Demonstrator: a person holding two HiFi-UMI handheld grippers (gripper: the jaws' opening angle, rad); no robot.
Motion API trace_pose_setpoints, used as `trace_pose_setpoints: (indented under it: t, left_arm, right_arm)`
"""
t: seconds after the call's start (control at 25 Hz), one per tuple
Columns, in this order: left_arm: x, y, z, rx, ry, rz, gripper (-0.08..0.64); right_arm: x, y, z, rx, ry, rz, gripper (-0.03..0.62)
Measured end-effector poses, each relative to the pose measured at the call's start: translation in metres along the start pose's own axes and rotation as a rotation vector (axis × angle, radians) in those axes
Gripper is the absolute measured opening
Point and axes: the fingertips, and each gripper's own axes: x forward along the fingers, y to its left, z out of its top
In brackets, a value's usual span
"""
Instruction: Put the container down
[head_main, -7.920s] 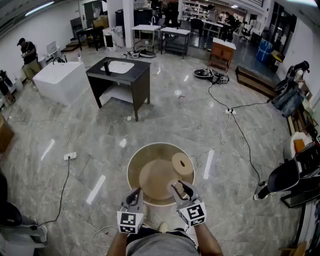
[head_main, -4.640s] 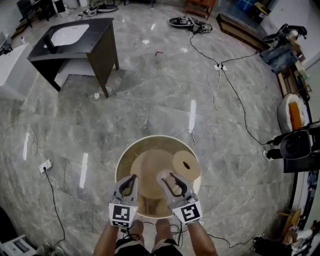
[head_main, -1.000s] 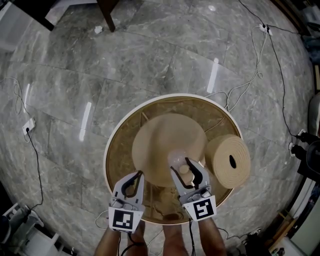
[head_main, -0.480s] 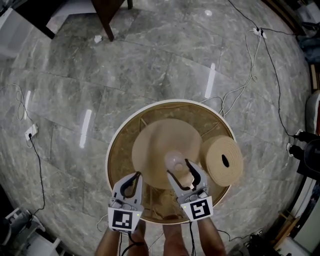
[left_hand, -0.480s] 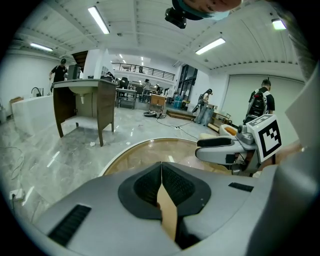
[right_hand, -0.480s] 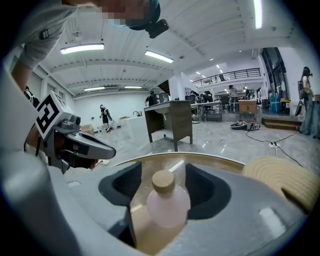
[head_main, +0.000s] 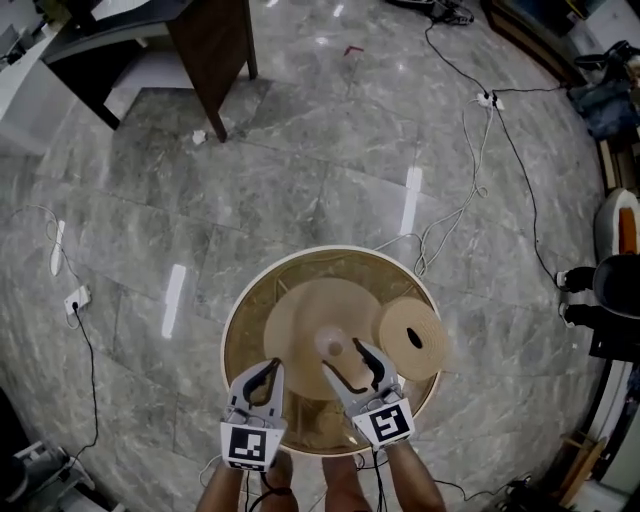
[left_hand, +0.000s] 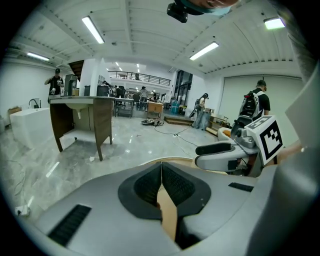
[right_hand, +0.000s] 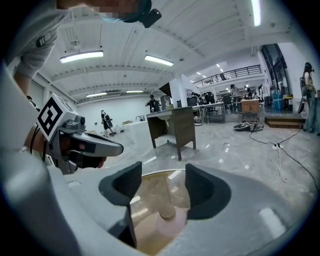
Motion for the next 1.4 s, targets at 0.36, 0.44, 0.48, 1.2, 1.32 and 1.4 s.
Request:
trace_pose_setpoints:
  t: [0.36, 0.44, 0.48, 1.2, 1.32, 1.4]
  left_arm:
    - [-0.048, -0.021, 0.086, 0.101, -0.069, -0.016, 0.020]
    - [-0.058, -0.027, 0.101, 0.110, -0.073, -0.017, 0.020]
    - [-0.063, -0.031, 0.109, 0.117, -0.076, -0.020, 0.020]
    - [-0.160, -0.071, 0.256, 0.192, -0.186, -0.073, 0.020]
    - [-0.181, -0.080, 0.266, 0.187, -0.201, -0.075, 0.020]
    - [-0.196, -0.085, 0.274, 0.190, -0.214, -0.081, 0.020]
  right_arm:
    - [-0.049, -0.001, 0.081, 0.004, -0.034, -0.069, 0.215]
    - [-0.063, -0.005, 0.098, -0.010, -0.052, -0.099, 0.184]
    - [-0.070, -0.006, 0.106, -0.016, -0.054, -0.113, 0.182]
    - [-0.165, 0.022, 0.257, -0.087, -0.124, -0.279, 0.055]
    - [-0.189, 0.034, 0.273, -0.095, -0.144, -0.310, 0.026]
    - [-0.204, 0.042, 0.285, -0.097, -0.159, -0.330, 0.005]
